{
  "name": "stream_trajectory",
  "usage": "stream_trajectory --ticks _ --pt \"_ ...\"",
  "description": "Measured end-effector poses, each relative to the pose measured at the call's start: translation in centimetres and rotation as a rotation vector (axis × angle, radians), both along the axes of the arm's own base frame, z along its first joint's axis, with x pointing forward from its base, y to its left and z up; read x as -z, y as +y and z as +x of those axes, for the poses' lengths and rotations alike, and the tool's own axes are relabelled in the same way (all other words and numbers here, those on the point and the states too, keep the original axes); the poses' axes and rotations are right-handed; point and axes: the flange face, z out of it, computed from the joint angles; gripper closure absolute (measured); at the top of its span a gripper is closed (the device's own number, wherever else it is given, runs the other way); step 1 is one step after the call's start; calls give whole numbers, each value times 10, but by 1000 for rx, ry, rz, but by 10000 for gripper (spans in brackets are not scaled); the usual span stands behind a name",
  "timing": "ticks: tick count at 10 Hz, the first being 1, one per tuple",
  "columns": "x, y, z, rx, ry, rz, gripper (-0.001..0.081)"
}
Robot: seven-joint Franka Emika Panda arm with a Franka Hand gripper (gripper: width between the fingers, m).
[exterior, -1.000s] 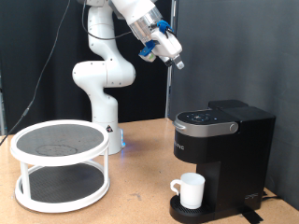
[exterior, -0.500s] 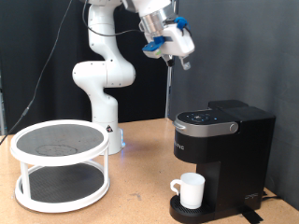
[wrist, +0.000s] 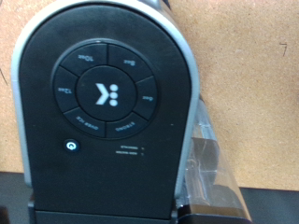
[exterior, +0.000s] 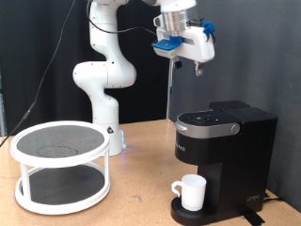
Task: Make a cup of coffee with the keurig machine
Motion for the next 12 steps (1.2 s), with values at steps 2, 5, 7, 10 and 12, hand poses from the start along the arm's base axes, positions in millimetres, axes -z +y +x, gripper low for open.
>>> stream_trajectory --ticks 2,5,7,10,12 --pt "0 4 10 20 -15 -28 72" --pt "6 7 19 35 -7 -41 72" --pt "17 7 23 36 12 -60 72" --pt "36 9 30 29 42 -65 72" --pt "49 13 34 22 57 -64 72"
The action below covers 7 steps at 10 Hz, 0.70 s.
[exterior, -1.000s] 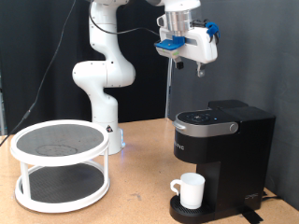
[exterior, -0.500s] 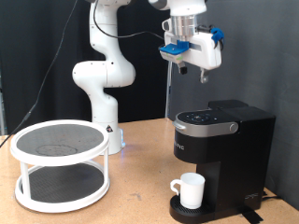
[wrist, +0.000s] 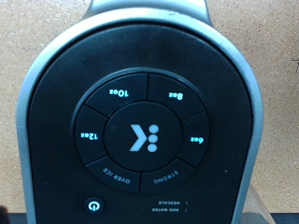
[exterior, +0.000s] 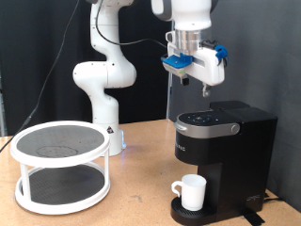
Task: Make a cup of coffee with the keurig machine
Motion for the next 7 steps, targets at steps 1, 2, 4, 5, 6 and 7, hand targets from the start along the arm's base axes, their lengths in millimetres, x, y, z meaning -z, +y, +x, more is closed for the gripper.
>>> stream_trajectory --ticks 1,2,4,5,6,7 --pt "7 3 1 -6 8 1 72" --pt "12 5 1 -11 15 1 72" --pt "22 12 -2 -25 34 -1 165" --pt "26 14 -2 -30 42 -1 400" --pt "30 16 -3 -32 47 -1 400" --pt "34 16 -3 -30 52 -2 538"
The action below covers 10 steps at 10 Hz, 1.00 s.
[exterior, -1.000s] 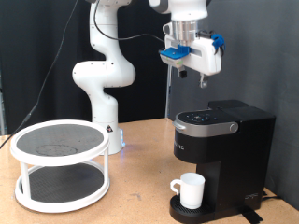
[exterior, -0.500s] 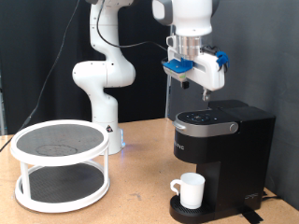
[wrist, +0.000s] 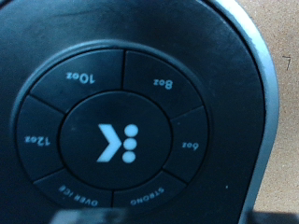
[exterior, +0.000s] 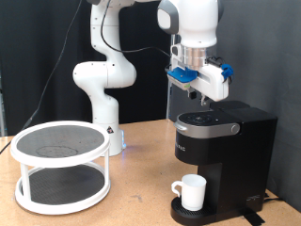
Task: Make a cup of coffee with the keurig machine
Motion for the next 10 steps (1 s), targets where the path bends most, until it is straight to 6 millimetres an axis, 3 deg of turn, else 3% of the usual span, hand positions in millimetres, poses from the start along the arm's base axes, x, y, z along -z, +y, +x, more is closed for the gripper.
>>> stream_trajectory --ticks 1,2,3,10 --pt "4 0 0 5 8 0 704" --pt "8 -1 1 11 15 -1 704" --pt "12 -3 3 18 17 -1 788" --pt "36 -7 10 32 50 5 806"
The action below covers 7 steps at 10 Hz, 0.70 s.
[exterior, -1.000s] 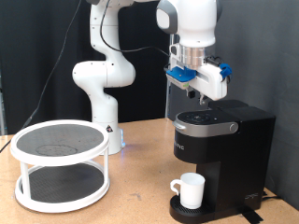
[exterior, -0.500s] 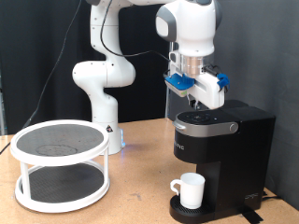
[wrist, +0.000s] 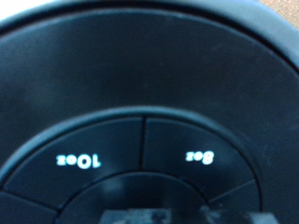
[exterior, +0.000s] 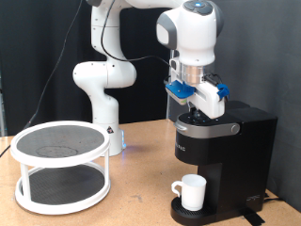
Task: Make a cup of coffee with the keurig machine
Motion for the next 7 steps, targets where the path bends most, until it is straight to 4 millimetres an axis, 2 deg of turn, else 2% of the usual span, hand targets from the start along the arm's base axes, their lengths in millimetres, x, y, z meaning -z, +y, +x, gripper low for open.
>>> stream_trajectory --ticks 7 --pt "2 0 1 13 21 23 806"
